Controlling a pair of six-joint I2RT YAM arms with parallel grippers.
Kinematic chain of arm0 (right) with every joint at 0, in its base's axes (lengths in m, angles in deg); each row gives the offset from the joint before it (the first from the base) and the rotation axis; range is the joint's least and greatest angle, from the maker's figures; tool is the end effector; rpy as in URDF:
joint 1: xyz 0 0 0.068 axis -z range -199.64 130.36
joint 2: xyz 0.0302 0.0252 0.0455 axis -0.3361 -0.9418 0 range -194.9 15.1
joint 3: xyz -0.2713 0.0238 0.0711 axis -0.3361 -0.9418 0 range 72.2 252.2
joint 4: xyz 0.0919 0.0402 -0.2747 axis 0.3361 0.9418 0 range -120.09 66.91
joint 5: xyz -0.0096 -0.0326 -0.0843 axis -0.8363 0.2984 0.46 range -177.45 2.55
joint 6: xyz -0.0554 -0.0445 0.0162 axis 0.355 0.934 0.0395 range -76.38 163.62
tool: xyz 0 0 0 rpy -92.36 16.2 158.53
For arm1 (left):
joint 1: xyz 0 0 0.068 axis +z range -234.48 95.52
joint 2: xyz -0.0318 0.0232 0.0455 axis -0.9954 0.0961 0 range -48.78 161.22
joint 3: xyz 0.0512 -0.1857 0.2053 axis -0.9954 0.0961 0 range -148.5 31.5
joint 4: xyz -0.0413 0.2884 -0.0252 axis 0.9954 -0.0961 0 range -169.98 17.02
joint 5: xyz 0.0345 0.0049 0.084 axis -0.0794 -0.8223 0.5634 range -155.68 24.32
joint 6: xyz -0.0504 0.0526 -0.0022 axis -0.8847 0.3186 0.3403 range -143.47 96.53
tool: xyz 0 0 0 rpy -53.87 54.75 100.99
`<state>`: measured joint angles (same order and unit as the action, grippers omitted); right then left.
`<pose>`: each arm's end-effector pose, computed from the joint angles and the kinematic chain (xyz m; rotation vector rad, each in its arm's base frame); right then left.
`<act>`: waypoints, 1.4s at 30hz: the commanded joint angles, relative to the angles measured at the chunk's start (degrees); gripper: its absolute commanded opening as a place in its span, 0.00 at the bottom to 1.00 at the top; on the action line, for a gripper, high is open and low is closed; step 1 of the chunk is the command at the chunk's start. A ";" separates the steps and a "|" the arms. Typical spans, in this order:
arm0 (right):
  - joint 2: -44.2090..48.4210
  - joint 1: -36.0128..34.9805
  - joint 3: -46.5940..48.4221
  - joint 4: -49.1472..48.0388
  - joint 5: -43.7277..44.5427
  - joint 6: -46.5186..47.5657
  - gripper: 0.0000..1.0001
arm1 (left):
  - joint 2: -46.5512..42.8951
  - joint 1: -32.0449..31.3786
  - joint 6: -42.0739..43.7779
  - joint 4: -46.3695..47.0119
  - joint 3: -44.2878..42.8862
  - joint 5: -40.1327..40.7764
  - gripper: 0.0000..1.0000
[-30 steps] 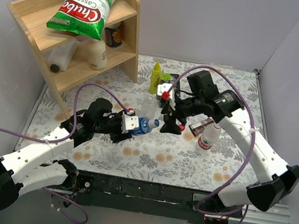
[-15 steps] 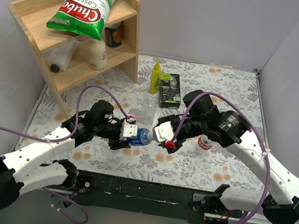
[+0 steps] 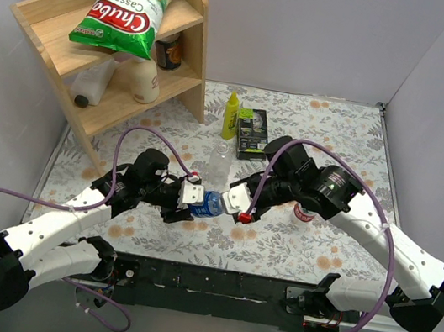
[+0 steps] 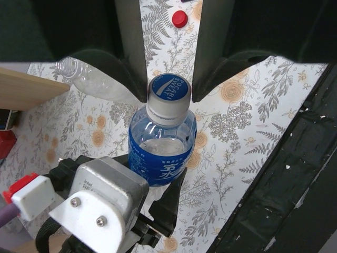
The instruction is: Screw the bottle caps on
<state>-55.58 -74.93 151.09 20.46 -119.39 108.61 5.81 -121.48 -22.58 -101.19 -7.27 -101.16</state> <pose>0.1381 0.2556 0.3857 -2.0615 0.8605 0.5492 0.1659 -0.1690 0.2323 1.0722 2.1344 -1.0313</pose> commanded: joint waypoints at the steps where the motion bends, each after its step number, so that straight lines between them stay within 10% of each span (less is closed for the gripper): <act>1: 0.45 -0.52 -1.46 -2.47 0.83 -0.74 0.45 | -0.36 -0.10 0.43 0.96 -2.11 -1.87 0.00; 9: -2.36 -0.35 1.51 -2.64 1.45 -13.35 0.01 | -1.06 -0.10 -2.19 4.38 -0.97 0.41 0.00; 30: -4.29 5.80 2.32 -14.07 -1.81 -54.43 0.01 | -4.58 -0.01 -14.23 16.15 3.69 12.17 0.00; 36: -5.70 6.15 3.29 -15.21 -0.66 -53.40 0.01 | -4.22 0.86 -20.38 18.01 3.34 15.28 0.00; 42: -0.26 7.91 -1.18 -26.18 -0.13 -51.90 0.54 | -7.56 2.63 -24.61 17.31 3.96 3.94 0.00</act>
<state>-60.23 -67.39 152.38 3.47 -118.65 58.71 1.29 -120.23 -40.74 -89.04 -2.78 -92.44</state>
